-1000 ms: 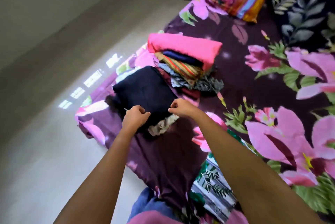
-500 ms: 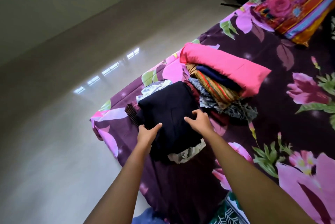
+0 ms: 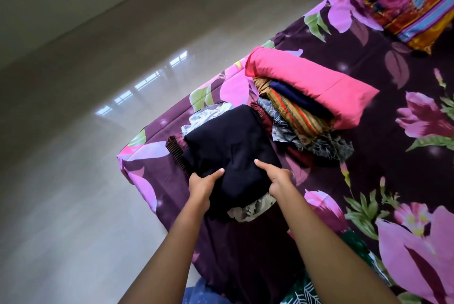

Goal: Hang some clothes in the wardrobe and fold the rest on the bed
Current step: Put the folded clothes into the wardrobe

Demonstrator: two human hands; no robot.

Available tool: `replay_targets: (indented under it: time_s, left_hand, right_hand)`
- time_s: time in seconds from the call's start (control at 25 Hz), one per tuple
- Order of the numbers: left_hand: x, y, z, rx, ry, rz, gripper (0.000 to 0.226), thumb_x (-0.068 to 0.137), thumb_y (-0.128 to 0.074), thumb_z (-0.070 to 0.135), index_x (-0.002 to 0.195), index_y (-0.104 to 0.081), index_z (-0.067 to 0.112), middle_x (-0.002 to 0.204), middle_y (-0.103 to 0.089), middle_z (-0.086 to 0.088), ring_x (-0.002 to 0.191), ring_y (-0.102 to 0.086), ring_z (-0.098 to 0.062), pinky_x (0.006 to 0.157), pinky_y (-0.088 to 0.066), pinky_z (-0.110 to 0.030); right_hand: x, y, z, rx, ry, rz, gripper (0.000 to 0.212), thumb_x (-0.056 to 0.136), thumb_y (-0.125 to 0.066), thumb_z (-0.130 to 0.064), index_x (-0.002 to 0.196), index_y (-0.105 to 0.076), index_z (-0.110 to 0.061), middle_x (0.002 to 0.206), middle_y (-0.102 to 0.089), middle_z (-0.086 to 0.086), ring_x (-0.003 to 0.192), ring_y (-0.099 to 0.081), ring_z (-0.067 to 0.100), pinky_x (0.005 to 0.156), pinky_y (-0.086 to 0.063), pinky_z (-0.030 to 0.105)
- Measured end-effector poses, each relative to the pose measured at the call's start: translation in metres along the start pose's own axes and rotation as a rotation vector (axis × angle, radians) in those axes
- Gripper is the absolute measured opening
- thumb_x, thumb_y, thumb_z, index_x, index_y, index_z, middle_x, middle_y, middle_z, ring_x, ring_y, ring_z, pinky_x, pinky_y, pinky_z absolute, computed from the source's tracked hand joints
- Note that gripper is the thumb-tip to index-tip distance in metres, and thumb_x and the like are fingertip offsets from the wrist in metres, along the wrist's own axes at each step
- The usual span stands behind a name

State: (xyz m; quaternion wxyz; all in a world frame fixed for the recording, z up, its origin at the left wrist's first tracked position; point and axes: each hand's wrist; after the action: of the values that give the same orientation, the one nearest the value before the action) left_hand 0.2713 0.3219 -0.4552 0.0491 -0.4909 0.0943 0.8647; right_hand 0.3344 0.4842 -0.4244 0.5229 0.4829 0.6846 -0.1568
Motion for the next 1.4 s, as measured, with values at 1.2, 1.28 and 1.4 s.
replay_targets:
  time_s: [1.2,1.28,1.4]
  left_hand:
    - [-0.136,-0.041,0.023,-0.256,0.074,-0.612,0.027,0.069,-0.076,0.018,0.092,-0.072,0.006,0.086,-0.073,-0.013,0.075,-0.071,-0.025,0.065,-0.059,-0.038]
    - [-0.163,-0.071,-0.001,-0.124,0.08,-0.609,0.015,0.086,-0.058,0.014,0.086,-0.072,0.008,0.076,-0.073,-0.01,0.065,-0.07,-0.023,0.056,-0.059,-0.034]
    - [-0.194,-0.112,-0.067,0.092,0.195,-0.696,0.016,0.081,-0.062,0.013,0.094,-0.07,0.007,0.081,-0.073,-0.012,0.069,-0.071,-0.024,0.062,-0.06,-0.035]
  right_hand:
    - [-0.073,0.115,0.042,0.622,0.146,-0.44,0.067,0.057,-0.082,-0.005,0.12,-0.061,0.001,0.112,-0.068,0.019,0.097,-0.068,0.034,0.072,-0.057,0.043]
    - [-0.072,0.161,0.069,0.74,0.156,-0.356,0.07,0.053,-0.082,-0.008,0.12,-0.062,-0.001,0.112,-0.068,0.018,0.098,-0.067,0.035,0.075,-0.057,0.046]
    - [-0.062,0.23,0.122,0.934,0.137,-0.159,0.068,0.056,-0.078,-0.003,0.121,-0.06,0.002,0.115,-0.066,0.021,0.101,-0.065,0.036,0.077,-0.057,0.048]
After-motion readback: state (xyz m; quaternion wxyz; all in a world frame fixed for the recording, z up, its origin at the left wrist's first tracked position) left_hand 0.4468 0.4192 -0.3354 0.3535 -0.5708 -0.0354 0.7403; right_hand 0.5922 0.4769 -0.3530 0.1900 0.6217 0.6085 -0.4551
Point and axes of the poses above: each hand's wrist, its own x-axis towards the middle knuckle, its own y-axis out of the back of the hand, z = x × y
